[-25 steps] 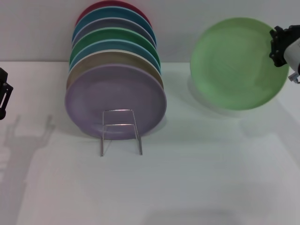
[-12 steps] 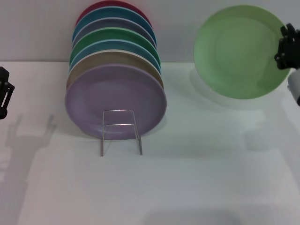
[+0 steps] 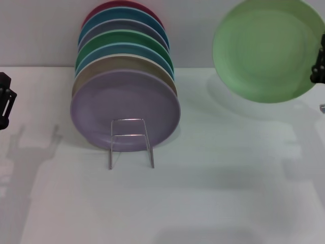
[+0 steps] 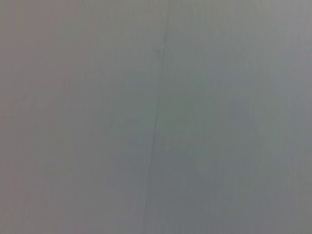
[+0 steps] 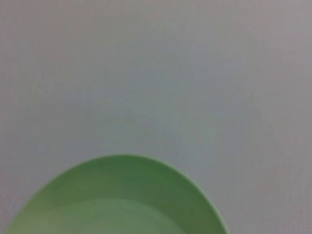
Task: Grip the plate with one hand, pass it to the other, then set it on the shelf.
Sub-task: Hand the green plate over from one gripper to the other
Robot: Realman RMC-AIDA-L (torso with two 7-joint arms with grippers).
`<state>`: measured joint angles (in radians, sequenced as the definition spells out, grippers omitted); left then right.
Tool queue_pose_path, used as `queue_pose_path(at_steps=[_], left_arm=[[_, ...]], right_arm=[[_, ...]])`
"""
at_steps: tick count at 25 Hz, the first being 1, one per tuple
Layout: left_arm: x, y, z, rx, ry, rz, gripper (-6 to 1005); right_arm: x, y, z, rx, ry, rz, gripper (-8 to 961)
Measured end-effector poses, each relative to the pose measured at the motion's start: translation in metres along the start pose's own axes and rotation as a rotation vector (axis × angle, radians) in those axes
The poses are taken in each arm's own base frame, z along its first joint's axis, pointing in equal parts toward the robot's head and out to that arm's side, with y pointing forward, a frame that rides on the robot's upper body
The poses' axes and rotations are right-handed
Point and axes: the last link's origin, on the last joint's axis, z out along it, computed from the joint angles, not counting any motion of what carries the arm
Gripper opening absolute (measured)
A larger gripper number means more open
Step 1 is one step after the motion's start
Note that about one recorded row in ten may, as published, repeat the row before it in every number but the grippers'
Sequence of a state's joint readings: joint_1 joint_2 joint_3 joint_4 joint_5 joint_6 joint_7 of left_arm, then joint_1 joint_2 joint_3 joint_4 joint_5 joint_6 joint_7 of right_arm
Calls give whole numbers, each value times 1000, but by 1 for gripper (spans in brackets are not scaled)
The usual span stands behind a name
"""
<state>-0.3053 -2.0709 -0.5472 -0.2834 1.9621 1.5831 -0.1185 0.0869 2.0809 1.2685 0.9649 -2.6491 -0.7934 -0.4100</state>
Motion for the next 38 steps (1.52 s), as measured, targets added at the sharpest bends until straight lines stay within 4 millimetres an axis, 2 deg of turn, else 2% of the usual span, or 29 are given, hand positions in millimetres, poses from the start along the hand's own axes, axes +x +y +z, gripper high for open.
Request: queue_pose_path(at_steps=[11, 17, 24, 27, 38], left_arm=[[5, -1, -8, -12, 26, -69, 841], [13, 12, -24, -101, 64, -99, 841], [13, 32, -38, -218, 55, -130, 840], [12, 36, -42, -239, 38, -132, 840], [6, 51, -53, -338, -16, -155, 839]], right_arm=[[28, -16, -36, 38, -88, 288, 21], [41, -21, -58, -17, -124, 364, 21], [44, -6, -69, -144, -127, 386, 22], [43, 3, -74, -195, -126, 392, 22], [39, 18, -85, -273, -140, 390, 21]])
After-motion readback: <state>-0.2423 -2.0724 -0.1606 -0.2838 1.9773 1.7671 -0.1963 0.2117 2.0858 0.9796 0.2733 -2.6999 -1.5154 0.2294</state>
